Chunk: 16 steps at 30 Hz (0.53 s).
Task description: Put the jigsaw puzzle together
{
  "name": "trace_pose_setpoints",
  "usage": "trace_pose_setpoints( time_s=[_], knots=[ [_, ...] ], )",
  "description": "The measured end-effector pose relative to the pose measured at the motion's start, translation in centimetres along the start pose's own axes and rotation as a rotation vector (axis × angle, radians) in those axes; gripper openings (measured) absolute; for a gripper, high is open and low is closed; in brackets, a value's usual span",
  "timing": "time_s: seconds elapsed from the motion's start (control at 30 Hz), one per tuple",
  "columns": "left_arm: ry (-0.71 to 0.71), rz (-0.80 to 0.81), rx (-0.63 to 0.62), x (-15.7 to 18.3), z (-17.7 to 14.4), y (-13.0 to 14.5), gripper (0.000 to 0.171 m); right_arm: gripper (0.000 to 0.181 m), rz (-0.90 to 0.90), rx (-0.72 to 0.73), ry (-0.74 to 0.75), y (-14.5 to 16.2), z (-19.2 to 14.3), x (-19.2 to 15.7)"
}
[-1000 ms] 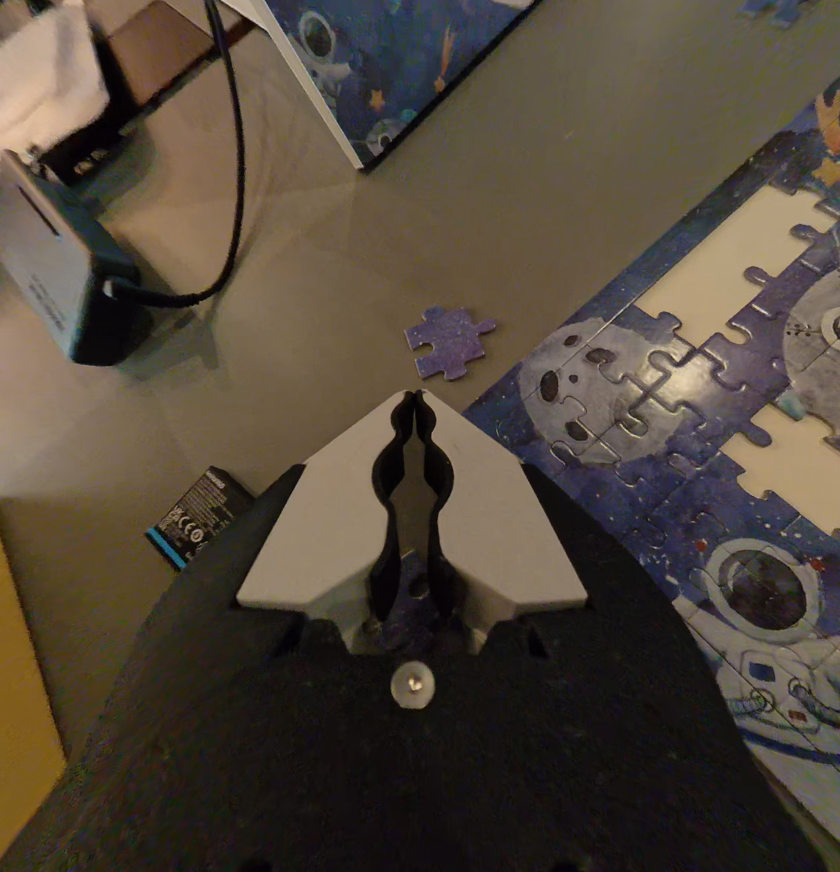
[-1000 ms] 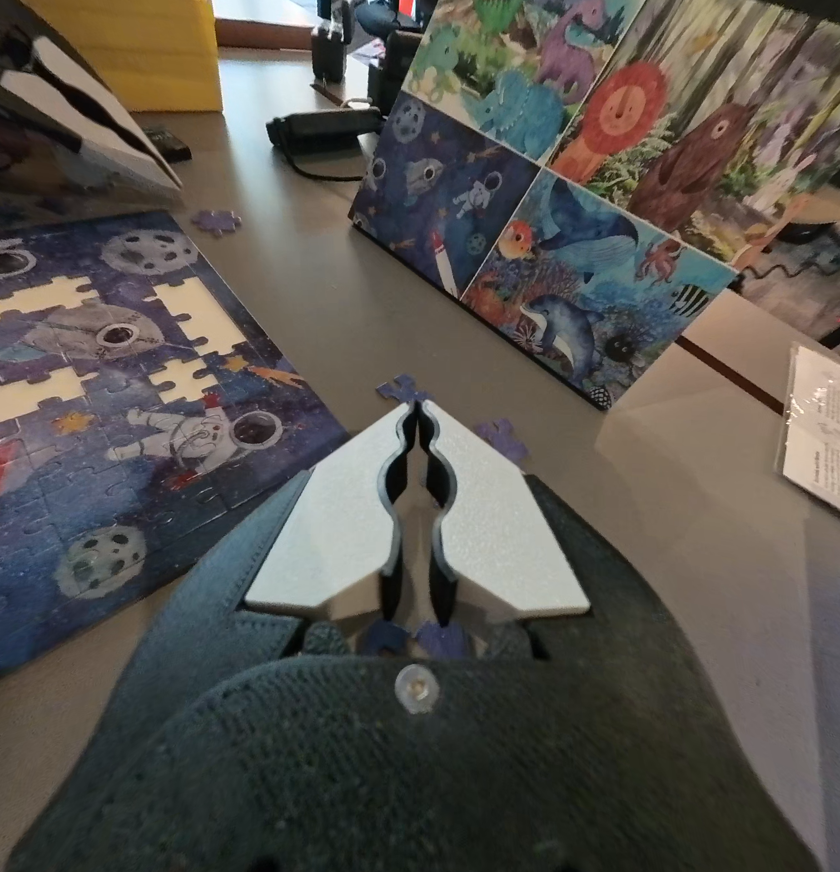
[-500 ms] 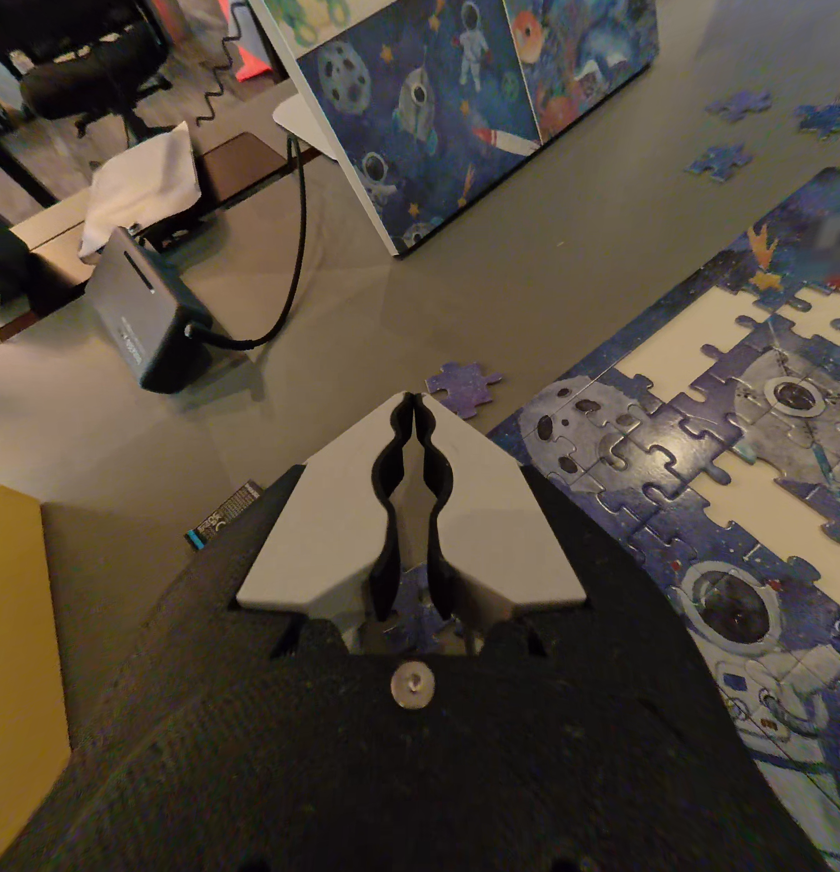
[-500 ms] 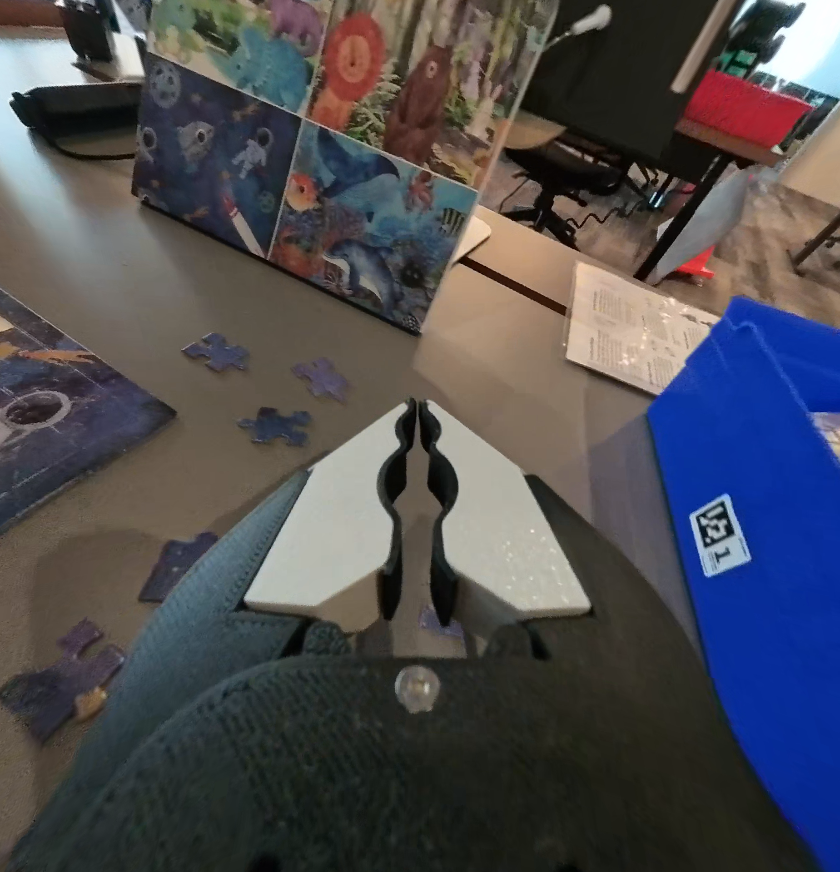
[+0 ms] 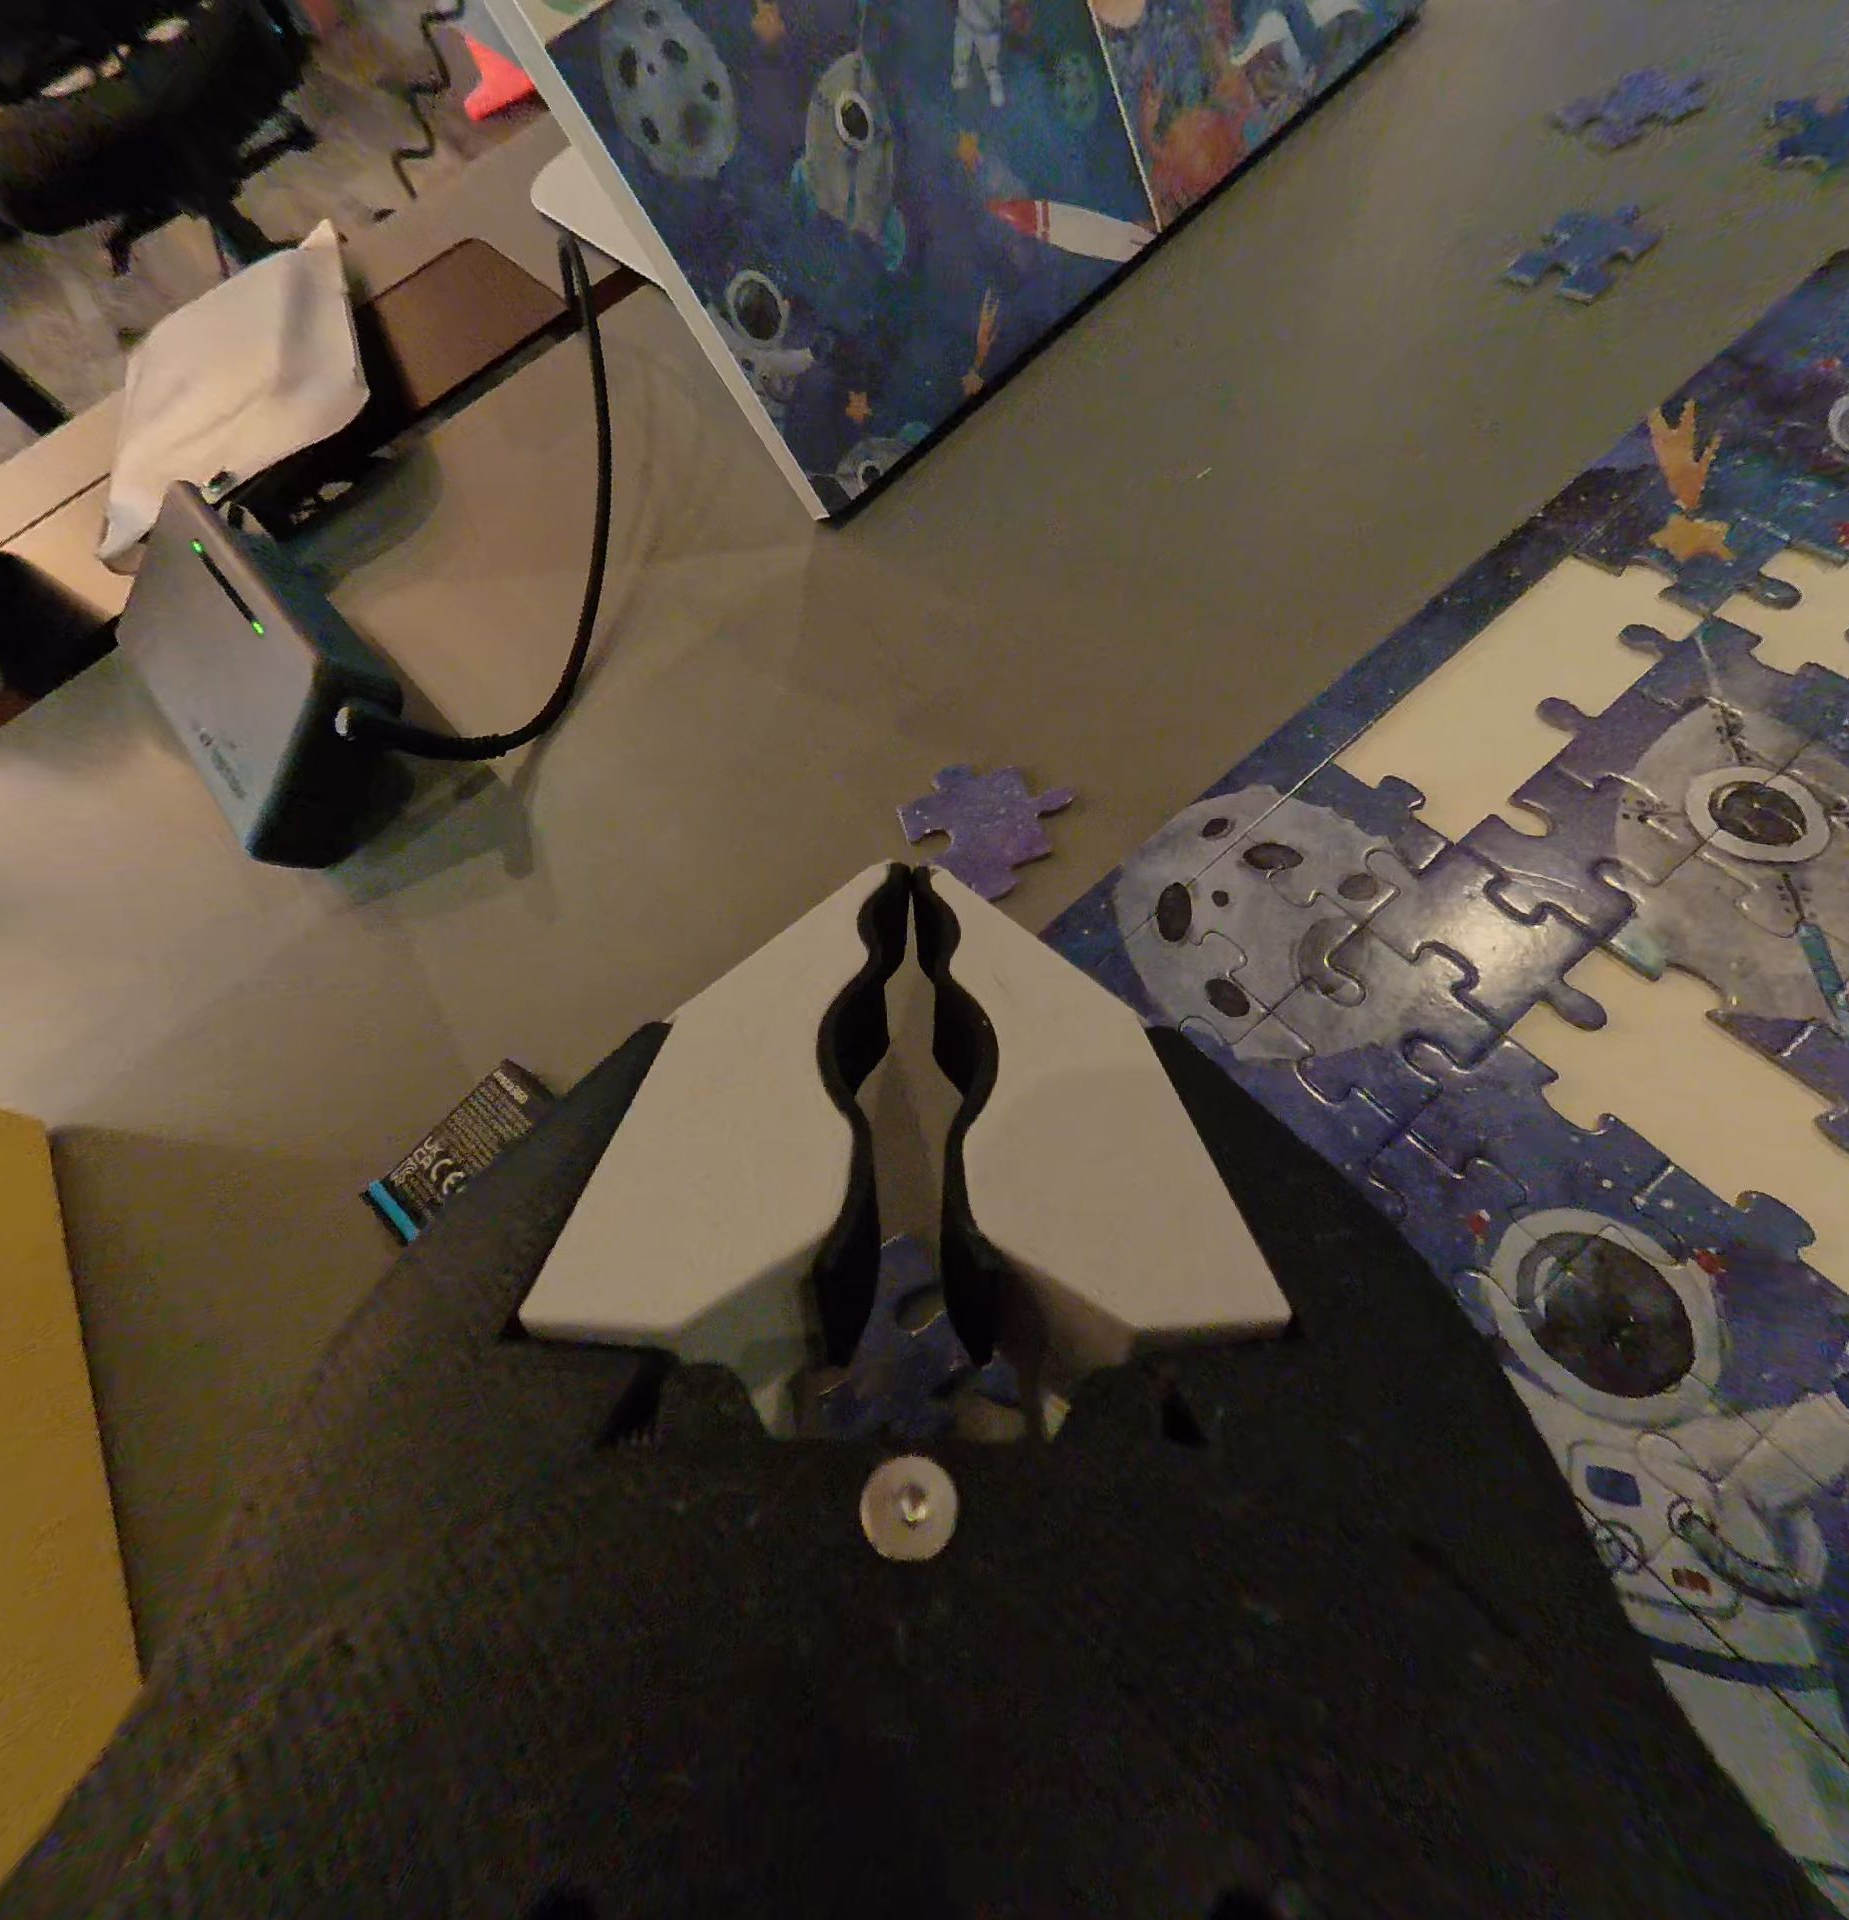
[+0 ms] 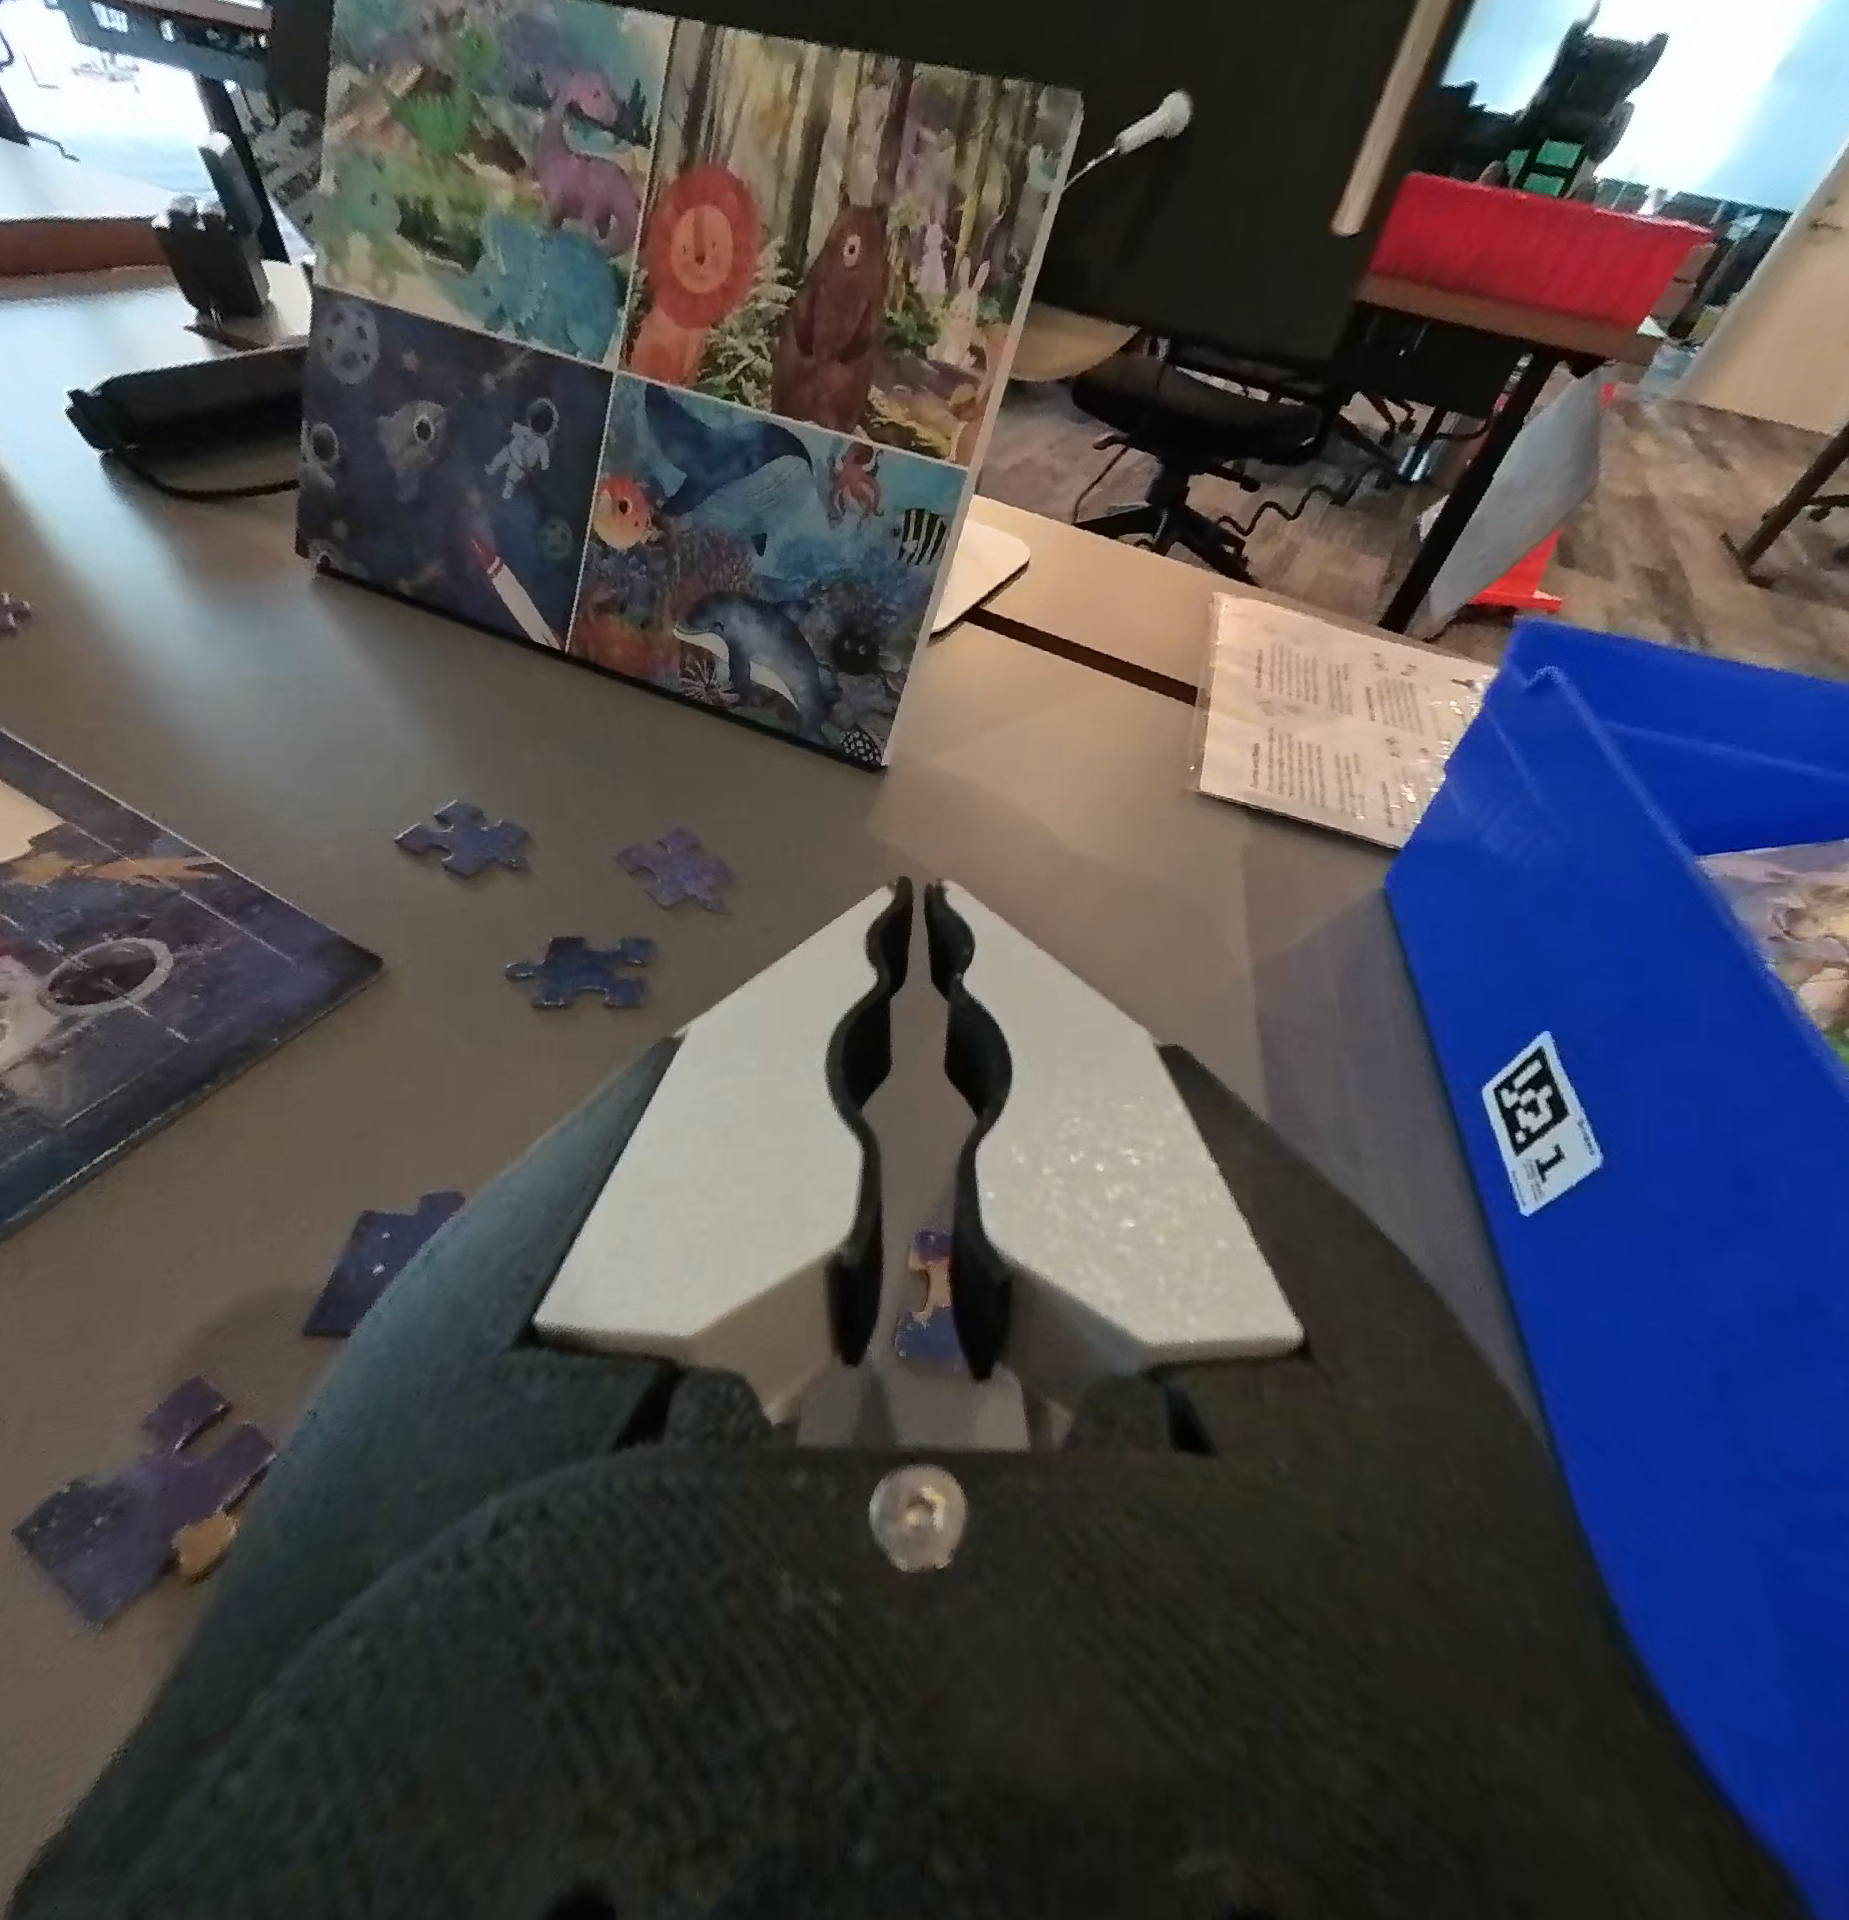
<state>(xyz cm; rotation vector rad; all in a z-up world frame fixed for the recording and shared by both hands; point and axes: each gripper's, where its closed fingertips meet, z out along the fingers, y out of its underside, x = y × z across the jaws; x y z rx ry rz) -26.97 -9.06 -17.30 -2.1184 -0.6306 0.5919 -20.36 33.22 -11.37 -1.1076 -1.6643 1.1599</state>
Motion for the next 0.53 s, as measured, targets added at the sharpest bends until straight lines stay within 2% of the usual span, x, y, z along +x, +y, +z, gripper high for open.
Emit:
trace_pose_setpoints(
  time_s=[0.3, 0.53],
  knots=[
    [0.0, 0.014, -0.012, 0.2, 0.1, 0.2, 0.0, 0.006, 0.136, 0.067, -0.06, -0.8, -0.3, -0.3],
    [-0.003, 0.025, -0.023, 0.3, 0.2, 0.3, 0.0, 0.007, 0.073, 0.026, -0.06, -0.4, 0.2, -1.2]
  ],
)
